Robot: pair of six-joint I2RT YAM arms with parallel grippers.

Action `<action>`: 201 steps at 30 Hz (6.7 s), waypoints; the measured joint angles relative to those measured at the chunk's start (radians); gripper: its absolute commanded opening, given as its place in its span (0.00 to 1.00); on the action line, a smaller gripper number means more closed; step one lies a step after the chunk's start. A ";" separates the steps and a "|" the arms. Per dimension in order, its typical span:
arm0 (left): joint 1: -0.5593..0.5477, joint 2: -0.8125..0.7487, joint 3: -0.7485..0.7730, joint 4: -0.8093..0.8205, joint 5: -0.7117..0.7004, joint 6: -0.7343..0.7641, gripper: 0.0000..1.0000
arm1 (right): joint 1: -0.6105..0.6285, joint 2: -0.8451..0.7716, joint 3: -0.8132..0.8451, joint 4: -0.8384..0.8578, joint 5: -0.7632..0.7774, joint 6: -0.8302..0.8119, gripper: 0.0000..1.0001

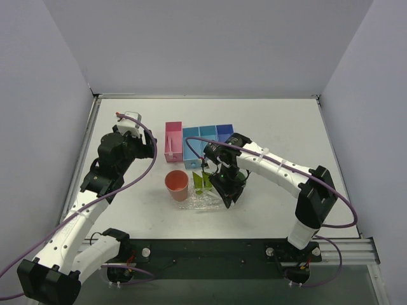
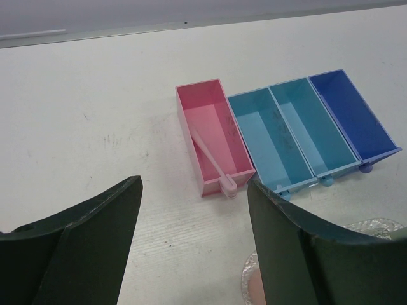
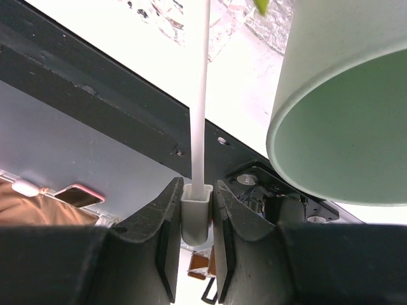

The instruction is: Prepare toiletry sets of a toothbrush and toothpaste on the tray

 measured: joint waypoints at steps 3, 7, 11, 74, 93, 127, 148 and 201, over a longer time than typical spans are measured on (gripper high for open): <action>0.000 0.000 0.000 0.000 0.000 0.000 0.77 | 0.001 0.002 0.008 -0.002 0.004 0.000 0.00; 0.000 0.000 0.000 0.000 0.000 0.000 0.78 | 0.005 0.002 0.014 -0.005 0.007 0.000 0.04; 0.000 0.000 0.000 0.000 0.000 0.000 0.78 | 0.006 0.008 0.026 -0.010 0.012 0.000 0.06; -0.044 0.167 0.004 -0.078 -0.085 -0.180 0.66 | -0.311 -0.278 0.076 0.254 0.077 0.012 0.44; -0.145 0.529 0.148 -0.156 -0.121 -0.414 0.65 | -0.547 -0.412 -0.142 0.505 -0.134 0.063 0.44; -0.137 0.681 0.219 -0.166 -0.127 -0.425 0.21 | -0.605 -0.414 -0.185 0.564 -0.216 0.091 0.43; -0.137 0.552 0.219 -0.167 -0.142 -0.394 0.00 | -0.618 -0.414 -0.185 0.578 -0.220 0.102 0.43; -0.388 0.121 0.449 -0.957 0.155 -0.190 0.00 | -0.618 -0.587 -0.301 0.752 -0.112 0.123 0.44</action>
